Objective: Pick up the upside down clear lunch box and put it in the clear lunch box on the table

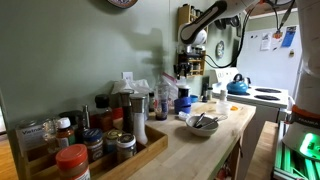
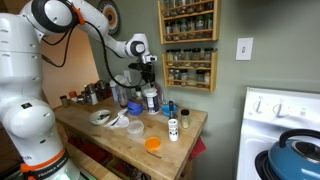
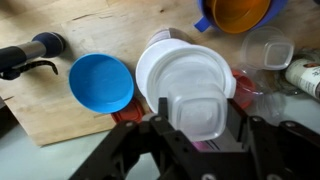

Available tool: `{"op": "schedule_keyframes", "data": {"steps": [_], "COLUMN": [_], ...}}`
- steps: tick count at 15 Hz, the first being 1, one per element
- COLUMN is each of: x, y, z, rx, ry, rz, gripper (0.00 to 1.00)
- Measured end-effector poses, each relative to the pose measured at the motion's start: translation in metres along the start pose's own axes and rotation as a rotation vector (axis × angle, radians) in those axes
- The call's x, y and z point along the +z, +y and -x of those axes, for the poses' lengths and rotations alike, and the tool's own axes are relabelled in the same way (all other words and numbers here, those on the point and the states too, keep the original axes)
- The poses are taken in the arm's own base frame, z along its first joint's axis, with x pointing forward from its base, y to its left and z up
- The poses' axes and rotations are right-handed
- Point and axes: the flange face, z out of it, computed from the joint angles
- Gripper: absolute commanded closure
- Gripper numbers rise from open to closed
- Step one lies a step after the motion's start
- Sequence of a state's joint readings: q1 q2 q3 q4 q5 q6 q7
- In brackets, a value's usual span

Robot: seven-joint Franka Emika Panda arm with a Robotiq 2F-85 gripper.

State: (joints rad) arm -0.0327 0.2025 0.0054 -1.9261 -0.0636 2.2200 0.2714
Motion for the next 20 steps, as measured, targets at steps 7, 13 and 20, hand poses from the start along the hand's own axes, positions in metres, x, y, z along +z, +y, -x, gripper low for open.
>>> {"op": "schedule_keyframes", "data": {"steps": [7,13,20], "x": [-0.018,-0.036,-0.060], "y": [0.014,0.019,0.071], "z": [0.010,0.020,0.074], "rx": [-0.058,-0.072,-0.197], "ry": [-0.031,-0.023,-0.051], "rz": [0.123,0.133,0.016], "gripper": [0.67,0.67,0.67]}}
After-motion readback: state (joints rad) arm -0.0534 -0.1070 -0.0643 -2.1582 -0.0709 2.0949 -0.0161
